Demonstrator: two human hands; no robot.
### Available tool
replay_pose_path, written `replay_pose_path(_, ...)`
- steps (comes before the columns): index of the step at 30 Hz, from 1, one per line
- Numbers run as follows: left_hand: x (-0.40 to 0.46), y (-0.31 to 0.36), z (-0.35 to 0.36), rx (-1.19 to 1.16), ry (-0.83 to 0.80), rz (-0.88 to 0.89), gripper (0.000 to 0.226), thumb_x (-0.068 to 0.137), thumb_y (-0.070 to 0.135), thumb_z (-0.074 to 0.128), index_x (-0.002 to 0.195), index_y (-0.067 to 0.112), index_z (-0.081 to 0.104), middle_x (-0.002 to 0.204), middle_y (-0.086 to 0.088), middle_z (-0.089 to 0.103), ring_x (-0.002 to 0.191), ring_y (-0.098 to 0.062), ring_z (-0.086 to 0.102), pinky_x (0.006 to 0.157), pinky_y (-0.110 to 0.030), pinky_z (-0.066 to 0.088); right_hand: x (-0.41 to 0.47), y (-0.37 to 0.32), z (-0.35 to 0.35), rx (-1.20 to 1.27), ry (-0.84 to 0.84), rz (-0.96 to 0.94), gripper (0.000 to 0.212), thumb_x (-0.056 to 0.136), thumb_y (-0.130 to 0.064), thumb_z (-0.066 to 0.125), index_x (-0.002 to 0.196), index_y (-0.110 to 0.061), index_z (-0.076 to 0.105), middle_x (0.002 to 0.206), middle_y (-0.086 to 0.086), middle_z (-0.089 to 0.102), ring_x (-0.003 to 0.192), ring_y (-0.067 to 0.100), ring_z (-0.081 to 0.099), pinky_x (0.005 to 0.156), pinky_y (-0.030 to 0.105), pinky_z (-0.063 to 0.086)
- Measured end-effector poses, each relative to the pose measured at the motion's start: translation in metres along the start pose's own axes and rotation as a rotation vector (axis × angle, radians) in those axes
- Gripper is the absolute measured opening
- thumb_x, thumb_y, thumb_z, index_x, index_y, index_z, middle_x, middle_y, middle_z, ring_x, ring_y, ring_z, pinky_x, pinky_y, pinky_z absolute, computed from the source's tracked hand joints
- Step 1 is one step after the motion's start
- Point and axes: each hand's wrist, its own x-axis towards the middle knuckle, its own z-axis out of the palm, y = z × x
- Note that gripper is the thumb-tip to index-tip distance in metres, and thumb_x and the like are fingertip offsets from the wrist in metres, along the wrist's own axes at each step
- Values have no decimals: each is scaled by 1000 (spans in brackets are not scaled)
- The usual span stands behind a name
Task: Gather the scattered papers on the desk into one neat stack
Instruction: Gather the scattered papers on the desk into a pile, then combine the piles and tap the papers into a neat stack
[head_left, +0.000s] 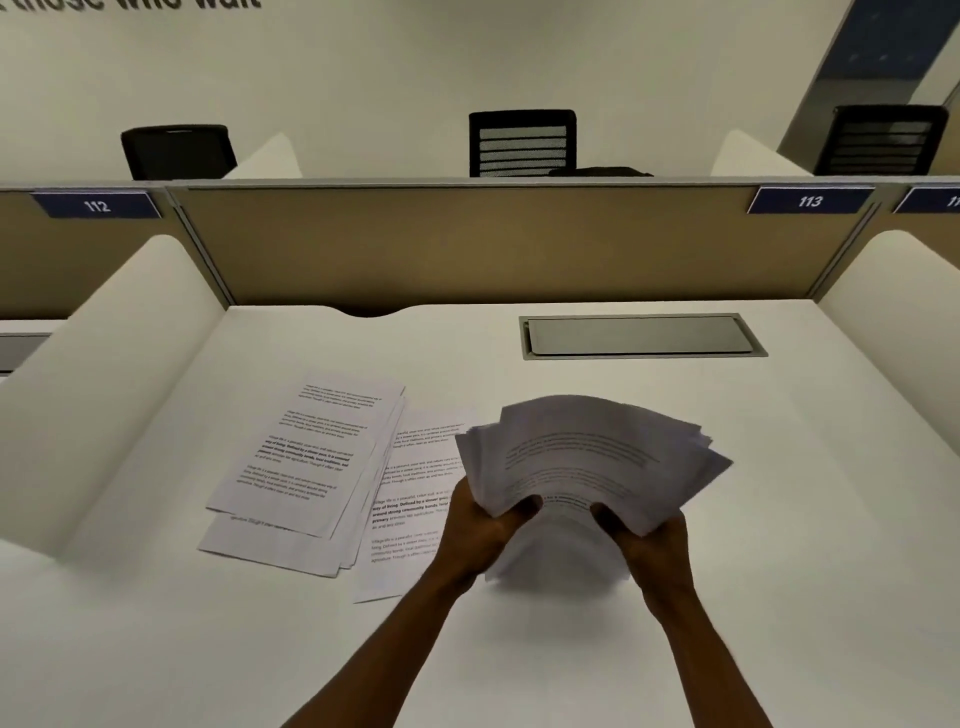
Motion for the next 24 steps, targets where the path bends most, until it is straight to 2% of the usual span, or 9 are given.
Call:
replay_pose_path(3, -1, -15, 1, 39, 38, -48, 36, 76, 15, 79, 108, 28, 68, 105, -1, 73, 100, -20, 70, 82, -40, 62, 0, 10, 3, -91, 11, 14, 31, 76, 0, 78, 85, -27, 68, 74, -11, 76, 83, 22, 73, 71, 23, 62)
replay_pose_path(7, 3, -15, -3, 64, 41, -43, 37, 79, 14, 77, 113, 25, 68, 107, 3, 73, 100, -15, 70, 80, -31, 62, 5, 4, 0, -75, -9, 9, 33, 77, -7, 79, 94, -31, 65, 91, -14, 72, 89, 10, 69, 68, 15, 59)
replay_pose_path(9, 5, -17, -6, 82, 43, -64, 40, 79, 17, 78, 117, 22, 67, 108, 3, 73, 101, -15, 69, 82, -33, 62, 3, 4, 4, -111, -20, 26, 29, 72, -33, 83, 95, -32, 65, 90, -14, 73, 87, 9, 69, 67, 15, 59)
replay_pose_path(11, 6, -22, -7, 112, 61, -104, 41, 79, 25, 79, 119, 22, 66, 110, 4, 73, 102, -14, 69, 84, -32, 62, 1, 10, 5, -199, -28, 39, 53, 59, -66, 78, 94, -28, 67, 89, -8, 75, 85, 9, 71, 69, 19, 58)
replay_pose_path(12, 7, -24, -9, 117, 66, -117, 43, 80, 28, 79, 120, 23, 65, 112, 5, 72, 103, -12, 69, 85, -30, 61, 0, 11, 6, -238, -21, 36, 57, 61, -66, 77, 98, -24, 68, 92, -4, 74, 87, 12, 70, 73, 26, 58)
replay_pose_path(14, 7, -25, -15, 102, 43, -138, 46, 81, 31, 77, 124, 24, 63, 116, 8, 71, 103, -9, 68, 83, -25, 60, 2, 7, 6, -296, 8, 13, 46, 76, -38, 79, 114, -16, 65, 103, 2, 70, 94, 22, 66, 84, 39, 55)
replay_pose_path(16, 8, -24, -28, 99, 54, -171, 42, 85, 31, 74, 124, 24, 63, 117, 8, 70, 102, -11, 70, 81, -25, 60, 10, 4, 9, -296, -12, 34, 46, 81, -19, 77, 123, -12, 60, 110, 3, 68, 98, 24, 64, 88, 42, 54)
replay_pose_path(20, 13, -31, -67, 204, 102, -280, 41, 85, 30, 73, 124, 20, 63, 123, 1, 67, 110, -18, 65, 99, -42, 54, 26, 11, 29, 3, -152, 303, 54, 78, -7, 78, 128, -15, 59, 117, 7, 72, 104, 27, 70, 91, 49, 56)
replay_pose_path(24, 6, -44, -96, 410, 148, -400, 50, 85, 32, 73, 129, 14, 59, 131, -3, 62, 119, -22, 59, 106, -39, 48, 29, 27, 67, 66, -280, 456, 53, 72, 0, 81, 119, -17, 65, 115, 10, 74, 105, 32, 70, 94, 53, 54)
